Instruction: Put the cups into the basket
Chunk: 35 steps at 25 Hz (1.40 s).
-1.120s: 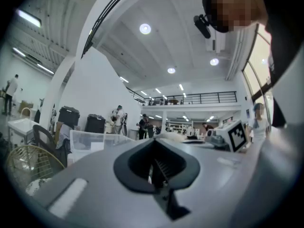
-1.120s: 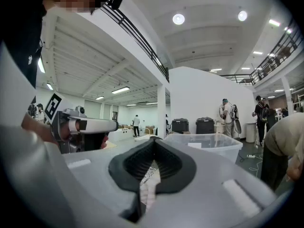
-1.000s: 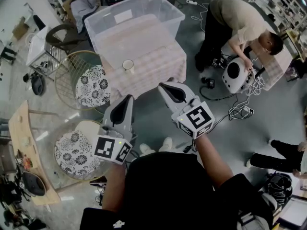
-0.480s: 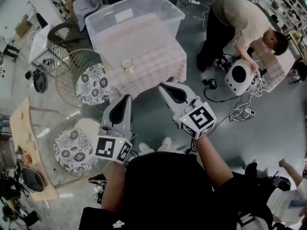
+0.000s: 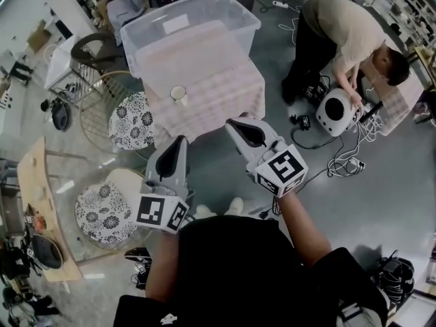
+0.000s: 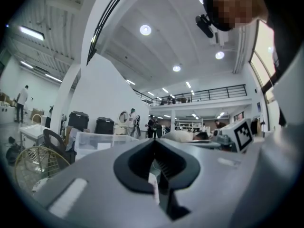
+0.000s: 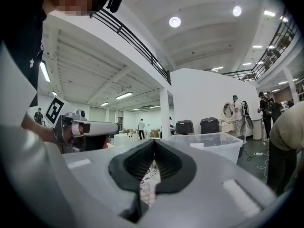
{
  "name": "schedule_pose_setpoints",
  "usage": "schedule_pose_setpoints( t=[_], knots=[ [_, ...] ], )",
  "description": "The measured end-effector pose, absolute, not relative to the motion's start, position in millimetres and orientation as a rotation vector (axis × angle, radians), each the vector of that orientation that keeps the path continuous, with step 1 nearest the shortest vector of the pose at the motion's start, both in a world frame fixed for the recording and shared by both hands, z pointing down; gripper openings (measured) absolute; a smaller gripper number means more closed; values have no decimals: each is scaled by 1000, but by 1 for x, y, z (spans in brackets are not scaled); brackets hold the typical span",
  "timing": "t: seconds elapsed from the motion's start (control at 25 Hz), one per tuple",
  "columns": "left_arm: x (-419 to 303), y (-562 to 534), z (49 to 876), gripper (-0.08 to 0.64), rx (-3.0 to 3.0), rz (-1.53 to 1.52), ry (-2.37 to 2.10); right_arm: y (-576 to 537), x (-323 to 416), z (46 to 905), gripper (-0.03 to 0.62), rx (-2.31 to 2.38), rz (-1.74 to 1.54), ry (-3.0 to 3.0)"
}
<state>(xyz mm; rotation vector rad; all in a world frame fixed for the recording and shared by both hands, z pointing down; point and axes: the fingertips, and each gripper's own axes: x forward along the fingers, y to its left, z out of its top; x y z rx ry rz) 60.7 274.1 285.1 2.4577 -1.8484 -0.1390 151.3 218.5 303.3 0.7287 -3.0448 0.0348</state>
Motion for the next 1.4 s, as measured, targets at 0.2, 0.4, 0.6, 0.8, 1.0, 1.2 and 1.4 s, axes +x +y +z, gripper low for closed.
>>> schedule_pose_setpoints(
  t=[0.2, 0.4, 0.6, 0.8, 1.0, 1.2, 1.4],
  knots=[
    [65, 270, 284, 8, 2455, -125, -1867, 211, 157, 305, 0, 719, 38, -3050],
    [59, 268, 284, 8, 2433, -125, -1896, 208, 155, 305, 0, 697, 36, -3059],
    [51, 262, 287, 8, 2419, -126, -1904, 203, 147, 308, 0, 677, 39, -3058],
    [42, 253, 284, 8, 2428, -143, -1902, 194, 136, 310, 2, 666, 33, -3056],
    [23, 237, 290, 8, 2423, -141, -1904, 178, 115, 316, 2, 650, 30, -3042],
    [-6, 212, 300, 8, 2400, -142, -1902, 158, 86, 321, 0, 621, 27, -3031],
    [-33, 184, 300, 8, 2404, -144, -1889, 129, 60, 324, 0, 634, 37, -3011]
  ],
)
